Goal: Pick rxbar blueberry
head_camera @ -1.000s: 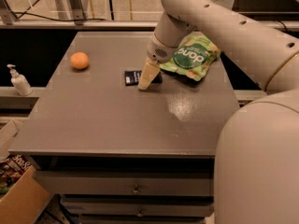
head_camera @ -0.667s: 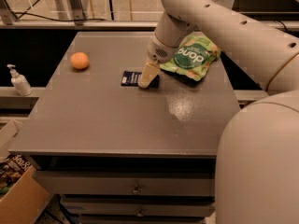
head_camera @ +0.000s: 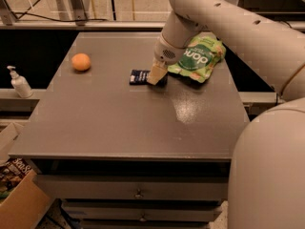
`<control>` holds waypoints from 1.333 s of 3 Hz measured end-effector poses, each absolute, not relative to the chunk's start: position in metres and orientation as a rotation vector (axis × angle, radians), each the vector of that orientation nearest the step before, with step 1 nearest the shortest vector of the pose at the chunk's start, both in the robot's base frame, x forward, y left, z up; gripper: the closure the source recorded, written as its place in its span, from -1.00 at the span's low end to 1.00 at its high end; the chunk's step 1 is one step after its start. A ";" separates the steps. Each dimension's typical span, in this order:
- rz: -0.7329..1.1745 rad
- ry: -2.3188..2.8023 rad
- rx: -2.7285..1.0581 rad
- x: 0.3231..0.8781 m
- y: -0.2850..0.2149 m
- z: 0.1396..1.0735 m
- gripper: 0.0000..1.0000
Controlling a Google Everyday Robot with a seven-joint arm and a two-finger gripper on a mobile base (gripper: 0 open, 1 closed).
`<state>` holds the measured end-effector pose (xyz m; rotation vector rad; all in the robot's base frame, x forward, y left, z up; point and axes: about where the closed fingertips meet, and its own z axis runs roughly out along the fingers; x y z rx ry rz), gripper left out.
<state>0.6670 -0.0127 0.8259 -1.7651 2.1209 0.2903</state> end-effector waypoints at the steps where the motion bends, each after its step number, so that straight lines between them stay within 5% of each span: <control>1: 0.286 2.099 -1.760 0.651 -0.020 0.841 1.00; 4: 0.460 1.935 -1.775 0.572 -0.022 0.878 1.00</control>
Offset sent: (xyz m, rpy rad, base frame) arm -0.0662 -0.0221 0.0534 0.0805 -0.0465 0.0356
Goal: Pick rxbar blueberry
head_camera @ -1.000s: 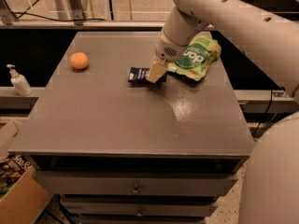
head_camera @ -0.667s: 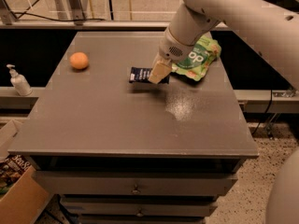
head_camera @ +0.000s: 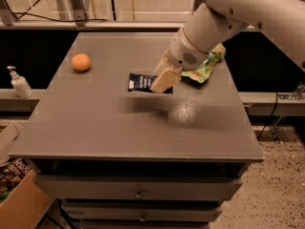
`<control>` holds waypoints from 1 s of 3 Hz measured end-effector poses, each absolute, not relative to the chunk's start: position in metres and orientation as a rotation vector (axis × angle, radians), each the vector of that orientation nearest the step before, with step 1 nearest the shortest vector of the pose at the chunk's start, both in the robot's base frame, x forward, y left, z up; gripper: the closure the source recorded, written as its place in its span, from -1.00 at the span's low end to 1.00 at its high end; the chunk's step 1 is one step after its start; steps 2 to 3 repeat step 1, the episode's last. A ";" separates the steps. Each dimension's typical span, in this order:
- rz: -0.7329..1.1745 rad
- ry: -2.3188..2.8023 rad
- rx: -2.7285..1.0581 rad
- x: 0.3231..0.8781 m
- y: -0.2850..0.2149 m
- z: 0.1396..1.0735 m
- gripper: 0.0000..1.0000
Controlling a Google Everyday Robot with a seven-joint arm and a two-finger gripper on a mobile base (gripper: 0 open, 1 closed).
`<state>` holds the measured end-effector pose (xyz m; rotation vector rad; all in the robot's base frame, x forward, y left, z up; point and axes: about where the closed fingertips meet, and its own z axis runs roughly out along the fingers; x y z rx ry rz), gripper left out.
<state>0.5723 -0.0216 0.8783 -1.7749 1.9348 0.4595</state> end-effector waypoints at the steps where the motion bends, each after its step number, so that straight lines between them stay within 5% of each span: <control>1: 0.476 1.928 -1.774 0.569 -0.020 0.879 1.00; 3: 0.476 1.928 -1.774 0.569 -0.020 0.879 1.00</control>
Offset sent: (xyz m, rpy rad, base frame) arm 0.0000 0.0000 0.0000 0.0000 0.0000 0.0000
